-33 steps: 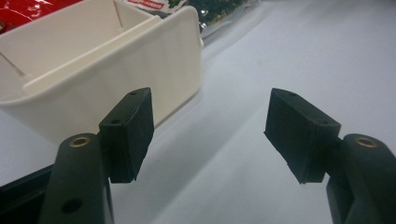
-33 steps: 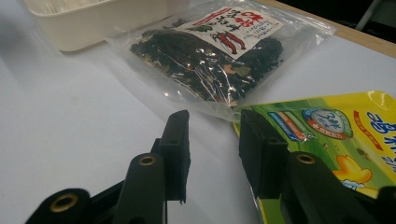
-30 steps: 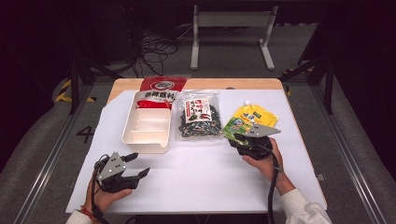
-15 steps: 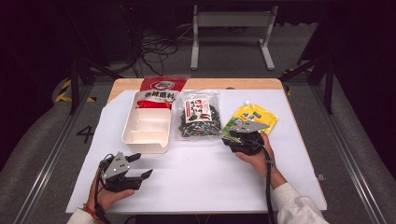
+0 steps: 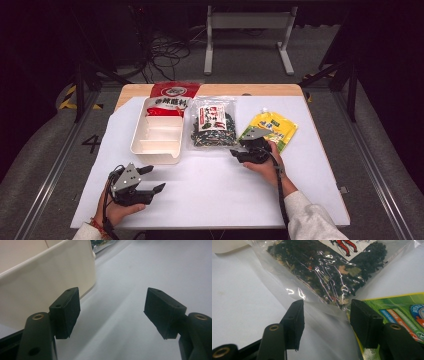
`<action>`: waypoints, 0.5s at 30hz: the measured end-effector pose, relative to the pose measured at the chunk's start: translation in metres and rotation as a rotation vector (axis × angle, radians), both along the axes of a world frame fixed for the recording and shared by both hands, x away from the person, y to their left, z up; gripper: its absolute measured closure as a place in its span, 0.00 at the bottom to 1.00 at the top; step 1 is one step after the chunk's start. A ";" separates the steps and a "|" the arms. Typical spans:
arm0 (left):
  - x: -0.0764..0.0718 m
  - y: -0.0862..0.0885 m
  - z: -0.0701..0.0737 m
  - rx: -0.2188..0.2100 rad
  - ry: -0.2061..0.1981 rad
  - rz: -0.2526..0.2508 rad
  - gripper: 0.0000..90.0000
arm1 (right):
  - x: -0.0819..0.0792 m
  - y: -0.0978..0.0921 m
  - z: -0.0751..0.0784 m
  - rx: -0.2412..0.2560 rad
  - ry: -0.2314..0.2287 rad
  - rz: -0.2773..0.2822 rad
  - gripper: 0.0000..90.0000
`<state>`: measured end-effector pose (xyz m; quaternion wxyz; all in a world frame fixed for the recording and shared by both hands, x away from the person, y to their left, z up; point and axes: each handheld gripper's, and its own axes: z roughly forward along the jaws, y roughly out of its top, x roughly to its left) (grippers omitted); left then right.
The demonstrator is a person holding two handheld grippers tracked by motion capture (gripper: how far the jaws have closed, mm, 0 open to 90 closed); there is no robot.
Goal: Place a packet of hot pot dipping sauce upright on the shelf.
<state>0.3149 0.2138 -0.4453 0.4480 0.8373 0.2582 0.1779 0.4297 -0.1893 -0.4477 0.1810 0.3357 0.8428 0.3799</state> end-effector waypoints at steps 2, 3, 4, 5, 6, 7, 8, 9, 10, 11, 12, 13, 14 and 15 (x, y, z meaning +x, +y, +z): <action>0.000 0.000 0.000 -0.003 0.001 -0.002 0.33 | 0.000 0.001 0.000 -0.005 -0.007 0.000 0.50; 0.000 0.000 0.000 -0.001 0.001 -0.002 0.33 | 0.000 0.001 0.000 -0.006 -0.009 0.000 0.50; 0.000 0.000 0.000 0.001 0.001 -0.002 0.33 | 0.000 0.002 0.000 -0.012 -0.010 0.005 0.51; 0.000 0.000 0.000 0.002 0.003 -0.004 0.33 | -0.001 0.004 0.000 -0.026 -0.018 0.017 0.54; 0.000 0.000 0.000 0.002 0.003 -0.002 0.33 | -0.001 0.005 0.000 -0.032 -0.024 0.021 0.57; 0.000 0.000 0.000 0.002 0.003 -0.002 0.33 | -0.001 0.005 0.000 -0.032 -0.024 0.021 0.57; 0.000 0.000 0.000 0.003 0.002 -0.002 0.33 | -0.002 0.005 0.001 -0.032 -0.028 0.024 0.59; 0.000 0.000 0.000 0.004 0.001 -0.003 0.33 | -0.002 0.004 0.002 -0.021 -0.032 0.027 0.62; 0.000 0.000 0.000 0.005 0.003 -0.005 0.33 | -0.002 0.002 0.003 0.010 -0.025 0.049 0.74; 0.000 0.000 0.000 0.005 0.003 -0.006 0.32 | -0.002 0.002 0.002 0.009 -0.021 0.061 0.76; 0.001 0.000 0.000 0.004 0.006 -0.006 0.32 | -0.002 0.002 0.002 0.009 -0.021 0.061 0.76; 0.001 0.000 -0.001 0.007 0.007 -0.007 0.32 | -0.002 0.003 0.002 0.001 -0.020 0.070 0.77; 0.001 -0.001 -0.001 0.005 0.010 -0.007 0.32 | -0.002 0.003 0.002 -0.003 -0.023 0.078 0.80; 0.001 -0.001 -0.001 0.004 0.011 -0.009 0.32 | -0.003 0.004 0.002 0.001 -0.024 0.091 0.83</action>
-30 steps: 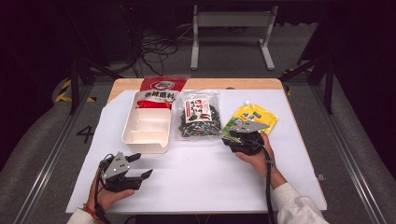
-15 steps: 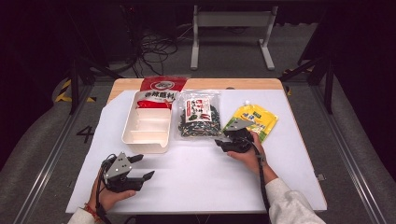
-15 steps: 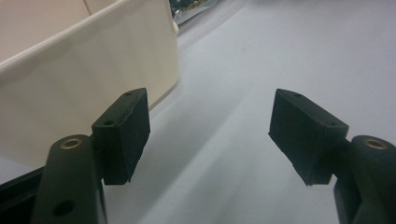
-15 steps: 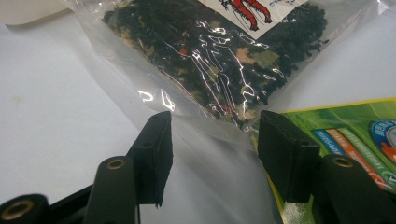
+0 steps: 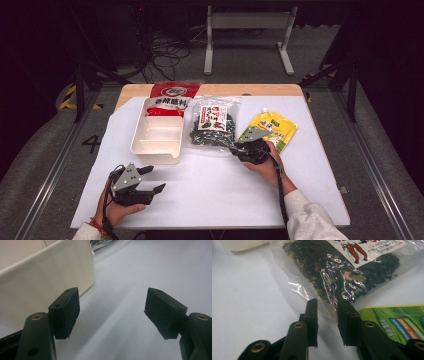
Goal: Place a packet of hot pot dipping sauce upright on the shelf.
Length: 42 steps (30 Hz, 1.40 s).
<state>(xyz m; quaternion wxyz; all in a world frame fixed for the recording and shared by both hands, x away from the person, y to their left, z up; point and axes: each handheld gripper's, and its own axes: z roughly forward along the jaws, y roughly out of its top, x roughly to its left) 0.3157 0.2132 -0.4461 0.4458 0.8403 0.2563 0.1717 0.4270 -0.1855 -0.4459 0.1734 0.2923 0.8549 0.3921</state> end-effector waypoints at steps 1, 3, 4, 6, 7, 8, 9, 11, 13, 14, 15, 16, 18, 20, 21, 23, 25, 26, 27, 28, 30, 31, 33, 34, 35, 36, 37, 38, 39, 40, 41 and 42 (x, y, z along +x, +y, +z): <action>0.000 0.000 0.000 0.002 0.002 0.000 0.32 | 0.000 0.001 0.000 0.000 -0.002 0.007 0.86; 0.001 -0.001 -0.001 0.006 0.005 -0.003 0.32 | -0.001 0.002 0.000 -0.006 -0.005 0.032 0.90; 0.001 -0.001 -0.001 0.009 0.006 -0.003 0.32 | -0.001 0.003 0.000 -0.005 -0.002 0.039 0.91; 0.002 -0.001 -0.001 0.010 0.009 -0.006 0.31 | -0.002 0.004 0.000 -0.010 0.003 0.064 0.95; 0.001 -0.002 -0.001 0.007 0.012 -0.003 0.31 | -0.003 0.004 0.000 -0.006 0.004 0.070 0.97; 0.001 -0.002 -0.001 0.005 0.014 -0.002 0.31 | -0.003 0.003 0.000 0.003 0.013 0.075 1.00; 0.001 -0.002 -0.001 0.005 0.014 -0.002 0.31 | -0.004 0.001 0.001 0.008 0.016 0.081 1.00; 0.001 -0.002 -0.001 -0.002 0.018 -0.002 0.31 | -0.008 -0.002 0.002 0.011 0.014 0.092 1.00; 0.001 -0.002 -0.001 -0.007 0.025 -0.003 0.31 | -0.014 -0.006 0.001 0.009 0.027 0.108 1.00; 0.002 -0.002 -0.001 -0.007 0.026 -0.007 0.31 | -0.018 -0.008 0.001 0.013 0.031 0.115 1.00; 0.002 -0.002 -0.001 -0.007 0.026 -0.007 0.31 | -0.018 -0.008 0.001 0.013 0.031 0.115 1.00; 0.002 -0.003 -0.001 -0.008 0.027 0.000 0.31 | -0.022 -0.009 0.002 0.015 0.037 0.126 1.00; 0.002 -0.005 -0.001 -0.004 0.030 -0.006 0.30 | -0.039 -0.015 0.006 0.021 0.043 0.161 1.00; 0.003 -0.006 -0.001 -0.007 0.030 -0.009 0.30 | -0.045 -0.016 0.008 0.028 0.054 0.177 1.00; 0.003 -0.006 -0.001 -0.012 0.032 -0.008 0.30 | -0.051 -0.017 0.008 0.022 0.057 0.185 1.00; 0.003 -0.007 0.000 -0.019 0.035 -0.011 0.29 | -0.064 -0.020 0.009 0.013 0.066 0.210 1.00; 0.004 -0.009 0.000 -0.029 0.044 -0.015 0.28 | -0.077 -0.023 0.009 0.000 0.072 0.227 1.00; 0.004 -0.009 0.000 -0.028 0.047 -0.017 0.28 | -0.083 -0.025 0.009 -0.007 0.075 0.239 1.00; 0.005 -0.010 -0.001 -0.038 0.056 -0.021 0.28 | -0.090 -0.027 0.008 -0.012 0.081 0.250 1.00; 0.006 -0.012 -0.001 -0.042 0.068 -0.025 0.27 | -0.096 -0.029 0.008 -0.015 0.089 0.254 1.00; 0.007 -0.015 -0.001 -0.040 0.079 -0.044 0.25 | -0.107 -0.035 0.007 -0.011 0.103 0.259 1.00; 0.008 -0.018 -0.001 -0.043 0.086 -0.054 0.24 | -0.111 -0.038 0.006 -0.012 0.110 0.259 1.00; 0.011 -0.024 -0.001 -0.049 0.104 -0.071 0.23 | -0.122 -0.046 0.003 -0.022 0.128 0.257 1.00; 0.012 -0.028 -0.001 -0.052 0.112 -0.080 0.22 | -0.125 -0.050 0.002 -0.022 0.134 0.253 1.00; 0.014 -0.032 0.000 -0.049 0.118 -0.094 0.22 | -0.128 -0.054 0.002 -0.017 0.138 0.244 1.00; 0.016 -0.036 0.000 -0.054 0.126 -0.108 0.22 | -0.130 -0.059 0.001 -0.016 0.144 0.234 1.00; 0.018 -0.042 0.001 -0.063 0.136 -0.120 0.21 | -0.132 -0.063 0.001 -0.020 0.150 0.224 1.00; 0.020 -0.048 0.001 -0.064 0.143 -0.137 0.21 | -0.134 -0.067 0.002 -0.020 0.151 0.215 1.00; 0.023 -0.056 0.002 -0.056 0.143 -0.158 0.21 | -0.136 -0.071 0.002 -0.015 0.154 0.203 1.00; 0.025 -0.064 0.002 -0.055 0.148 -0.168 0.20 | -0.137 -0.075 0.001 -0.025 0.153 0.193 1.00; 0.028 -0.071 0.001 -0.058 0.159 -0.179 0.20 | -0.138 -0.077 0.001 -0.034 0.151 0.183 1.00; 0.028 -0.071 0.001 -0.058 0.159 -0.179 0.20 | -0.138 -0.079 0.001 -0.042 0.150 0.174 1.00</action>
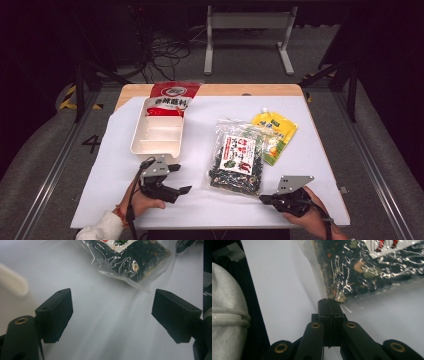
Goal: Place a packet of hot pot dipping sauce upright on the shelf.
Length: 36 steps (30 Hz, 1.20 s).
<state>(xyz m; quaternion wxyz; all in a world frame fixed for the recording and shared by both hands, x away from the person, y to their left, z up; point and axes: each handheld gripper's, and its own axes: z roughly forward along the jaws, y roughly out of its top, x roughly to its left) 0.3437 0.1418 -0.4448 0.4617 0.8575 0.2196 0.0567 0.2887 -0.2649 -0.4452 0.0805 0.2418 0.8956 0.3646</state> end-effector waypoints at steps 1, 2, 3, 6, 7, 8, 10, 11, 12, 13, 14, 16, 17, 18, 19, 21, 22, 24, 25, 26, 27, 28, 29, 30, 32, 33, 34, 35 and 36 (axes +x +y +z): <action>0.003 -0.008 0.000 0.006 0.008 -0.009 0.20 | 0.000 0.000 0.000 0.000 0.000 0.000 1.00; 0.006 -0.017 -0.001 0.013 0.015 -0.014 0.18 | -0.001 -0.003 -0.001 -0.009 0.002 -0.018 1.00; 0.011 -0.029 -0.001 0.014 0.028 -0.024 0.18 | -0.001 -0.003 -0.001 -0.016 0.003 -0.023 1.00; 0.021 -0.045 0.000 -0.006 0.053 -0.036 0.15 | -0.003 -0.003 -0.003 -0.046 0.004 -0.032 1.00; 0.023 -0.048 -0.001 -0.015 0.070 -0.039 0.15 | -0.004 -0.004 -0.002 -0.047 0.004 -0.037 1.00; 0.026 -0.053 -0.002 -0.027 0.090 -0.038 0.15 | -0.004 -0.005 -0.002 -0.048 0.003 -0.041 1.00; 0.031 -0.061 -0.005 -0.013 0.104 -0.022 0.14 | -0.005 -0.007 -0.003 -0.048 0.000 -0.048 1.00; 0.033 -0.065 -0.006 -0.011 0.122 -0.022 0.14 | -0.005 -0.008 -0.003 -0.044 0.001 -0.051 1.00; 0.035 -0.068 -0.007 -0.009 0.132 -0.028 0.13 | -0.006 -0.009 -0.003 -0.041 0.000 -0.053 1.00; 0.037 -0.070 -0.008 -0.001 0.140 -0.022 0.11 | -0.006 -0.009 -0.003 -0.044 -0.001 -0.054 1.00; 0.039 -0.073 -0.009 0.003 0.147 -0.006 0.11 | -0.006 -0.009 -0.003 -0.049 -0.001 -0.056 1.00; 0.042 -0.073 -0.010 -0.007 0.169 0.002 0.10 | -0.006 -0.010 -0.003 -0.054 -0.004 -0.056 1.00; 0.043 -0.073 -0.011 -0.016 0.184 0.014 0.09 | -0.007 -0.011 -0.002 -0.058 -0.007 -0.057 1.00; 0.045 -0.073 -0.012 -0.013 0.193 0.026 0.09 | -0.007 -0.012 -0.002 -0.064 -0.010 -0.058 1.00; 0.046 -0.072 -0.013 0.000 0.207 0.044 0.09 | -0.007 -0.014 -0.002 -0.067 -0.013 -0.067 1.00; 0.045 -0.072 -0.015 0.011 0.227 0.045 0.08 | -0.007 -0.016 -0.001 -0.075 -0.016 -0.073 1.00; 0.044 -0.072 -0.015 0.023 0.222 0.048 0.07 | -0.006 -0.017 -0.001 -0.081 -0.018 -0.078 1.00; 0.043 -0.070 -0.018 0.040 0.233 0.070 0.07 | -0.005 -0.020 -0.001 -0.083 -0.021 -0.087 1.00; 0.043 -0.067 -0.020 0.026 0.243 0.075 0.07 | -0.005 -0.021 -0.001 -0.077 -0.015 -0.088 1.00; 0.042 -0.065 -0.019 0.022 0.246 0.082 0.09 | -0.004 -0.022 -0.001 -0.074 -0.013 -0.090 1.00; 0.040 -0.063 -0.019 0.019 0.250 0.094 0.09 | -0.004 -0.022 -0.001 -0.077 -0.015 -0.090 1.00; 0.038 -0.062 -0.019 0.022 0.245 0.096 0.08 | -0.005 -0.021 -0.001 -0.087 -0.020 -0.091 1.00; 0.037 -0.060 -0.020 0.025 0.235 0.093 0.08 | -0.005 -0.021 -0.001 -0.092 -0.027 -0.087 1.00; 0.036 -0.060 -0.021 0.023 0.230 0.092 0.08 | -0.005 -0.021 -0.001 -0.091 -0.028 -0.086 1.00; 0.035 -0.060 -0.021 0.020 0.228 0.093 0.09 | -0.005 -0.021 -0.001 -0.085 -0.021 -0.091 1.00; 0.034 -0.061 -0.021 0.026 0.226 0.096 0.08 | -0.005 -0.024 0.000 -0.064 -0.033 -0.112 1.00; 0.034 -0.061 -0.021 0.026 0.226 0.096 0.08 | -0.005 -0.026 0.003 -0.032 -0.034 -0.110 0.97; 0.034 -0.061 -0.021 0.033 0.222 0.091 0.08 | -0.005 -0.026 0.003 -0.032 -0.034 -0.110 0.97; 0.035 -0.060 -0.021 0.025 0.223 0.091 0.08 | -0.005 -0.029 0.009 0.048 -0.027 -0.128 0.95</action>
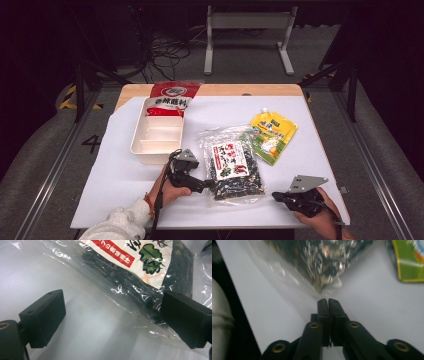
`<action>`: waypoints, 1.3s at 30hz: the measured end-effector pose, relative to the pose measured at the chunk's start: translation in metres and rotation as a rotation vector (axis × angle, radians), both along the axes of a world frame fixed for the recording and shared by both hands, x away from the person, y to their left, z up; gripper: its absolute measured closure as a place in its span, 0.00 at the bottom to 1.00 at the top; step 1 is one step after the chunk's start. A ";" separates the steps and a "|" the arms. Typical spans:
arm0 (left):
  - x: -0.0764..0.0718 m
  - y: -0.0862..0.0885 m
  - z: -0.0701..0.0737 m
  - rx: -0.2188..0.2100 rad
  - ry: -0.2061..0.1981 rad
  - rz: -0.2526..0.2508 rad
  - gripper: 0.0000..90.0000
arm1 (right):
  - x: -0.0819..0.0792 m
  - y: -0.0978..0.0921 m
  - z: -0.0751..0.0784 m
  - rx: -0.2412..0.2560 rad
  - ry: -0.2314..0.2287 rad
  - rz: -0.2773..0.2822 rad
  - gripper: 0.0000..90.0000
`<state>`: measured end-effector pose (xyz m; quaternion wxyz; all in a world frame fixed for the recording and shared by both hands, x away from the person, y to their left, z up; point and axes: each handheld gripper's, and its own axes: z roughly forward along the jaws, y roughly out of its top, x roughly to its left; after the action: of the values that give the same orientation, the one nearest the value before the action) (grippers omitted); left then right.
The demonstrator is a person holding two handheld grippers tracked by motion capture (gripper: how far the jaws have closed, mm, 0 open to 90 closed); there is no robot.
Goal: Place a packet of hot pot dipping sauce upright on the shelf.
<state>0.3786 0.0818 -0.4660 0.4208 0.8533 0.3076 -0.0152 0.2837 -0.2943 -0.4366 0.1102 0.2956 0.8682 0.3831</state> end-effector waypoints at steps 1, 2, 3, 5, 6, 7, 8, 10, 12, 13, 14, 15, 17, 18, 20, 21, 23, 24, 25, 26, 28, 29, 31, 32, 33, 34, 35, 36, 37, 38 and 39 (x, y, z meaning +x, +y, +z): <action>0.001 0.001 0.000 -0.007 0.005 -0.002 0.08 | -0.002 0.000 0.008 0.051 -0.018 -0.011 0.96; 0.001 0.001 0.000 -0.008 0.006 -0.004 0.08 | -0.006 0.004 0.015 0.086 -0.054 -0.003 0.96; 0.001 0.001 0.000 -0.008 0.006 -0.004 0.08 | -0.006 0.004 0.015 0.086 -0.054 -0.003 0.96; 0.000 -0.001 -0.001 -0.007 0.005 0.001 0.06 | -0.012 0.021 0.018 0.100 -0.094 0.033 0.98; 0.000 -0.002 -0.001 -0.006 0.003 0.000 0.06 | -0.012 0.021 0.018 0.100 -0.094 0.033 0.98; 0.000 -0.002 -0.001 -0.005 0.004 0.000 0.06 | -0.011 0.025 0.014 0.073 -0.087 0.043 0.99; 0.000 -0.003 -0.001 -0.007 0.003 -0.002 0.06 | -0.008 0.032 0.004 0.014 -0.056 0.063 0.99; 0.000 -0.003 -0.001 -0.013 0.005 -0.001 0.06 | -0.008 0.034 0.000 -0.012 -0.048 0.065 0.99; 0.001 -0.003 -0.001 -0.021 0.010 -0.004 0.06 | -0.005 0.039 -0.011 -0.083 -0.019 0.073 1.00; 0.001 -0.003 -0.001 -0.021 0.010 -0.004 0.06 | -0.003 0.039 -0.014 -0.102 -0.013 0.069 1.00; 0.001 -0.004 -0.001 -0.021 0.008 -0.006 0.06 | -0.002 0.038 -0.014 -0.085 -0.006 0.065 1.00; 0.001 -0.004 -0.001 -0.021 0.008 -0.006 0.06 | -0.002 0.038 -0.014 -0.085 -0.006 0.065 1.00; 0.002 -0.006 -0.001 -0.021 0.010 -0.011 0.06 | 0.000 0.036 -0.015 -0.068 0.008 0.051 1.00; 0.002 -0.006 -0.001 -0.021 0.010 -0.011 0.05 | 0.000 0.036 -0.015 -0.068 0.008 0.051 1.00; 0.002 -0.006 -0.001 -0.020 0.008 -0.014 0.05 | -0.001 0.035 -0.013 -0.075 -0.010 0.043 1.00; 0.002 -0.006 -0.001 -0.021 0.008 -0.015 0.06 | -0.003 0.032 -0.006 -0.044 -0.040 0.032 1.00; 0.003 -0.006 -0.001 -0.032 0.016 -0.012 0.06 | -0.003 0.031 -0.004 -0.037 -0.058 0.021 1.00; 0.004 -0.006 -0.001 -0.034 0.018 -0.011 0.06 | -0.006 0.029 0.003 0.012 -0.101 0.011 0.98; 0.003 -0.006 -0.001 -0.035 0.022 -0.012 0.06 | -0.006 0.029 0.003 0.012 -0.101 0.011 0.98; 0.004 -0.007 -0.001 -0.036 0.025 -0.009 0.06 | -0.006 0.029 0.006 0.018 -0.123 0.002 0.97; 0.004 -0.007 -0.001 -0.034 0.025 -0.008 0.06 | -0.005 0.026 0.009 0.070 -0.150 -0.024 0.95; 0.004 -0.007 -0.001 -0.034 0.025 -0.008 0.06 | -0.005 0.026 0.009 0.070 -0.150 -0.024 0.95; 0.004 -0.007 -0.002 -0.042 0.025 -0.008 0.06 | -0.006 0.027 0.012 0.089 -0.198 -0.040 0.94; 0.004 -0.006 -0.002 -0.044 0.028 -0.009 0.06 | -0.005 0.030 0.012 0.071 -0.188 -0.026 0.92; 0.004 -0.006 -0.002 -0.044 0.028 -0.009 0.06 | -0.005 0.030 0.012 0.071 -0.188 -0.026 0.92; 0.004 -0.006 -0.002 -0.046 0.026 -0.010 0.06 | -0.004 0.032 0.009 0.058 -0.178 -0.025 0.92; 0.004 -0.006 -0.002 -0.041 0.024 -0.010 0.06 | -0.003 0.034 0.005 0.038 -0.158 -0.019 0.93; 0.004 -0.006 -0.001 -0.041 0.024 -0.011 0.06 | -0.001 0.036 0.001 0.014 -0.133 -0.015 0.94; 0.004 -0.006 -0.002 -0.042 0.025 -0.010 0.06 | 0.001 0.037 -0.004 -0.007 -0.107 -0.012 0.94; 0.004 -0.006 -0.001 -0.045 0.031 -0.008 0.06 | 0.003 0.037 -0.009 -0.032 -0.078 -0.008 0.95; 0.005 -0.006 -0.002 -0.057 0.037 -0.010 0.06 | 0.004 0.038 -0.015 -0.052 -0.061 -0.015 0.96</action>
<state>0.3833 0.0754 -0.4677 0.4390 0.8421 0.3106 -0.0417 0.2878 -0.2562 -0.4512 0.1473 0.2871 0.8719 0.3683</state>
